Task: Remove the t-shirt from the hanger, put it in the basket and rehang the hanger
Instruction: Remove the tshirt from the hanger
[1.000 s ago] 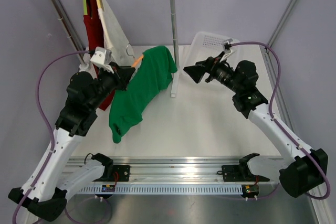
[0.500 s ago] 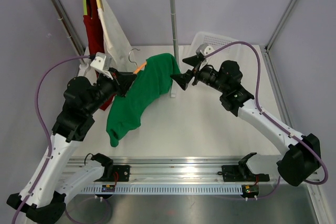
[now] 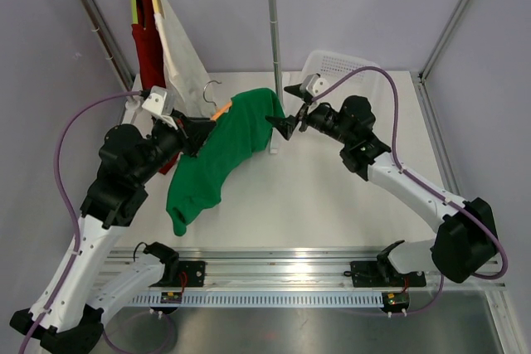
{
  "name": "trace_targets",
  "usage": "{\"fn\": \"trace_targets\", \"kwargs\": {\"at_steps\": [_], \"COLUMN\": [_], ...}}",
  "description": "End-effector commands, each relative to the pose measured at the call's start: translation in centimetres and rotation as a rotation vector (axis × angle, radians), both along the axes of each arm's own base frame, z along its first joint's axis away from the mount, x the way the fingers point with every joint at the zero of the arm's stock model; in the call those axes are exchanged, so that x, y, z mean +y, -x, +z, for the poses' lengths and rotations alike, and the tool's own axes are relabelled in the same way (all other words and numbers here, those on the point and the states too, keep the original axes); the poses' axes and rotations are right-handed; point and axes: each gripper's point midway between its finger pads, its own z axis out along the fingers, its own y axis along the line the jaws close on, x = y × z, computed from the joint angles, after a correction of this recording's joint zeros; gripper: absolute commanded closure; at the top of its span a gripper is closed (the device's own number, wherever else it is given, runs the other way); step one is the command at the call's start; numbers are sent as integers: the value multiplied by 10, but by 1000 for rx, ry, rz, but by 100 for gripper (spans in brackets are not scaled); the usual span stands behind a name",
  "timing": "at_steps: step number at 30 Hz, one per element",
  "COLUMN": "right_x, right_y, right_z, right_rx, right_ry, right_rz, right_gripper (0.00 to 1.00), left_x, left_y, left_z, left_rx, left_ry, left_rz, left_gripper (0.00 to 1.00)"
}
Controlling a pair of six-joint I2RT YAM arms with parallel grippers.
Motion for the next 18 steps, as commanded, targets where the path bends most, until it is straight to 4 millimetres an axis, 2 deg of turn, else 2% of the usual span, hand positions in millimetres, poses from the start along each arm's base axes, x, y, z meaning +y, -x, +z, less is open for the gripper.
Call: {"fn": "trace_targets", "kwargs": {"at_steps": [1,3,4,9,11,18], "right_x": [4,7,8,15,18,37], "right_y": [9,9,7,7,6,4], "right_z": [29,25,32,33,29,30], "right_rx": [-175,-171,-194,-240,-248,-311], "right_ry": [0,38,50,67,77,137], "right_rz": [42,62,65,98,116,221], "right_gripper": [1,2,2,5,10,10], "left_x": [-3,-5,-4,-7,-9,-9], "left_y": [9,11,11,11,11,13], "left_z": [30,30,30,29,29,27], "left_rx": [-96,-98,-98,-93,-90,-77], "left_ry": [58,59,59,57,56,45], "left_rz": [-35,-44,-46,-59,-70,-76], "left_gripper": [100,100,100,100,100,100]}}
